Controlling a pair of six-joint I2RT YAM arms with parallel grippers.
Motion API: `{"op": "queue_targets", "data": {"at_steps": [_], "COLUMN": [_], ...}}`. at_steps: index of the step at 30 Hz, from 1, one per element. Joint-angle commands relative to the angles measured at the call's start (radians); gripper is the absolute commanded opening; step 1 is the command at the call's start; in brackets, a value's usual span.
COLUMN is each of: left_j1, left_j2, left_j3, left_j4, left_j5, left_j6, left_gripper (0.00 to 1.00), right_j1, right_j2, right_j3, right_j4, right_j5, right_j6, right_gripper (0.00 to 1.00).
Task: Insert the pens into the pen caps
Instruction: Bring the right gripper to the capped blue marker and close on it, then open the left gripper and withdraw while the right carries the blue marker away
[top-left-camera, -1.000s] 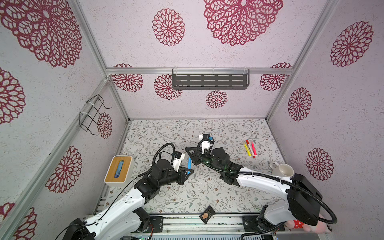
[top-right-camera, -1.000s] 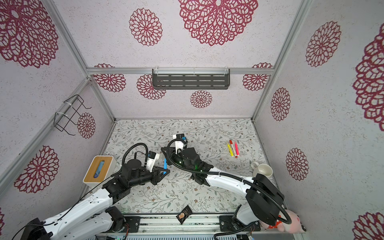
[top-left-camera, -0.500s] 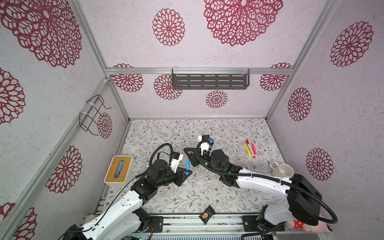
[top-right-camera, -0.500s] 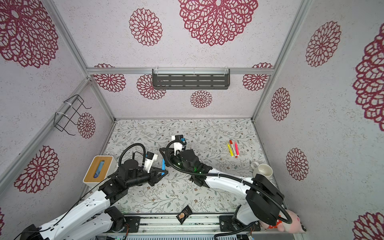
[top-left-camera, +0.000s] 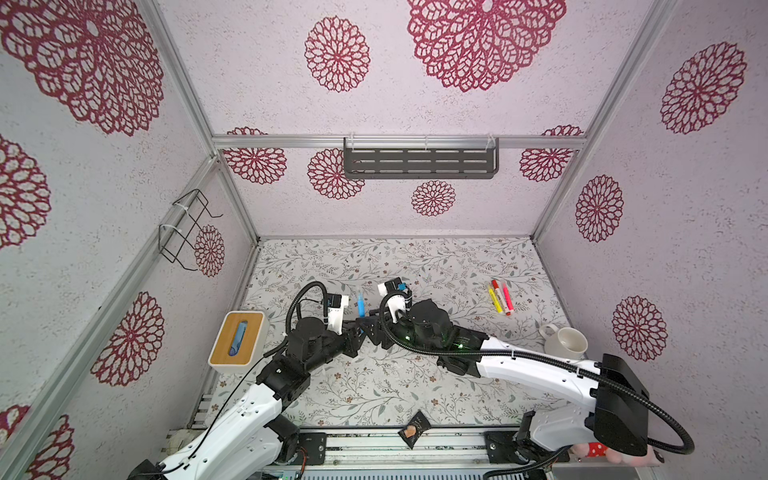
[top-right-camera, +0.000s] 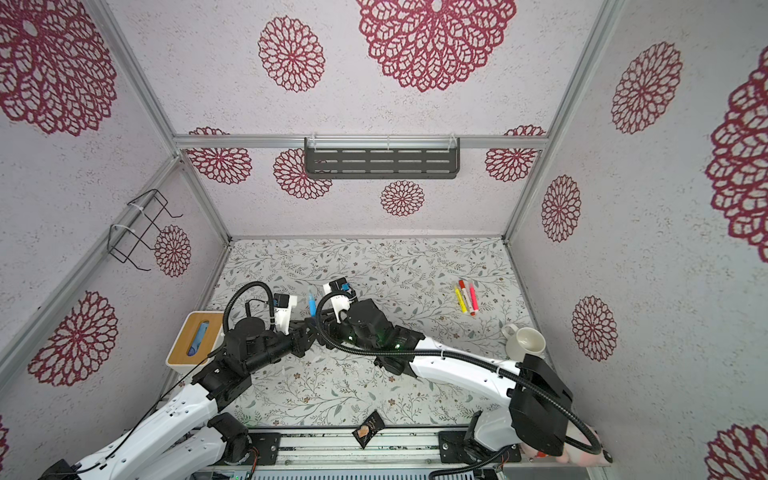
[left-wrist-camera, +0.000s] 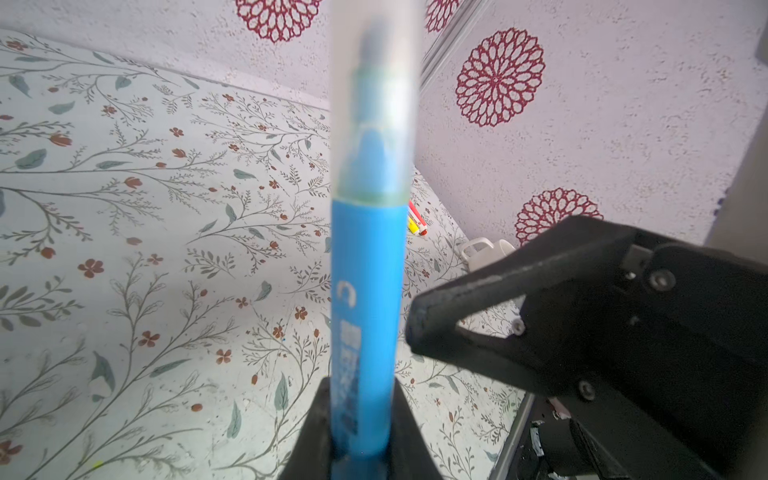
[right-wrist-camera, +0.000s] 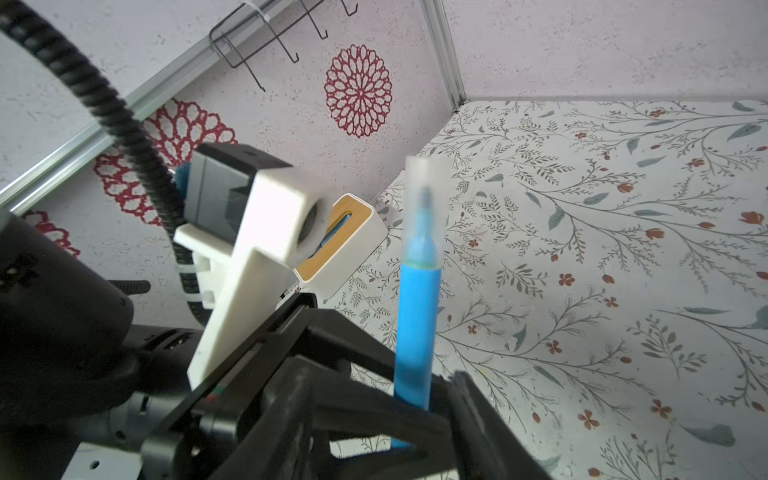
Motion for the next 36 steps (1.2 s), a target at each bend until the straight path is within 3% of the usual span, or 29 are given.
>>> {"op": "queue_targets", "data": {"at_steps": [1,15,28,36], "left_j1": [-0.015,-0.177,-0.243,-0.253], "left_j2": [-0.023,0.008,0.074,0.082], "left_j3": [-0.009,0.000,0.013,0.018], "left_j4": [0.075,0.098,0.173,0.188], "left_j5": [-0.044,-0.179,-0.151,-0.147], "left_j6": [0.006,0.065,0.084,0.090], "left_gripper": [0.00,0.00,0.00,0.00], "right_j1": [0.012,-0.039,-0.083,-0.096], "right_j2": [-0.055,-0.164,-0.170,-0.137], "right_j3": [-0.012,0.010,-0.009,-0.009], "right_j4": [-0.080,-0.136,-0.117,-0.099], "right_j5": [-0.026,0.003,-0.026,-0.059], "right_j6": [-0.043,-0.066,-0.050,-0.037], "right_gripper": [0.55,0.54,0.49,0.37]}}
